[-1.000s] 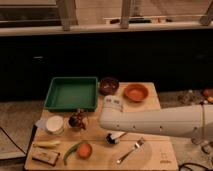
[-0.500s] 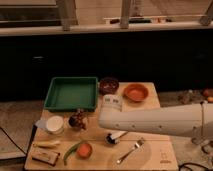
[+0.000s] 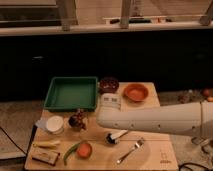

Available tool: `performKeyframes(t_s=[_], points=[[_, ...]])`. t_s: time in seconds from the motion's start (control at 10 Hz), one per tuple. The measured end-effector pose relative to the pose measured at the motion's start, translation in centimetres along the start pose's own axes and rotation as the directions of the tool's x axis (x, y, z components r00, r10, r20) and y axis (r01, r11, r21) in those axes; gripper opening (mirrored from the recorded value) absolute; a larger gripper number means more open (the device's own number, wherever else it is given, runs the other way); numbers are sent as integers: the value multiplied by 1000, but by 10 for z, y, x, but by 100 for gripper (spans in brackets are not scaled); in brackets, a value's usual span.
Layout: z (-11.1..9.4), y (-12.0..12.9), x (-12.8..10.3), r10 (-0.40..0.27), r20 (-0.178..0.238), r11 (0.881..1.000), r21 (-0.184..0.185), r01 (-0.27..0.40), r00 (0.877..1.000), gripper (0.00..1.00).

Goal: Place brush in tray

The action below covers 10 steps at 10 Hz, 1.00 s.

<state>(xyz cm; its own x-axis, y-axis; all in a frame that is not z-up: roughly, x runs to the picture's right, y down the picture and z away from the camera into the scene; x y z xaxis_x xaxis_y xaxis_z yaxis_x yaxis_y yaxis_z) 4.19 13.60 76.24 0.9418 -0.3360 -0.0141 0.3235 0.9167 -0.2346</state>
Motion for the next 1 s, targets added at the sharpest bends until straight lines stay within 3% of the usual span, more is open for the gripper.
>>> performKeyframes(t_s=[0.2,0.4,0.8,0.9,1.0], points=[[-1,-7,0,3,-3,1000,15,-3,1000,11],[2,-3,7,25,2,1000,-3,-25,1000,30],[17,13,50,92,23,995,-48,-91,995,71],[21,15,55,107,27,993,-61,-105,994,78],[25,17,60,118,28,991,-71,-116,993,80]])
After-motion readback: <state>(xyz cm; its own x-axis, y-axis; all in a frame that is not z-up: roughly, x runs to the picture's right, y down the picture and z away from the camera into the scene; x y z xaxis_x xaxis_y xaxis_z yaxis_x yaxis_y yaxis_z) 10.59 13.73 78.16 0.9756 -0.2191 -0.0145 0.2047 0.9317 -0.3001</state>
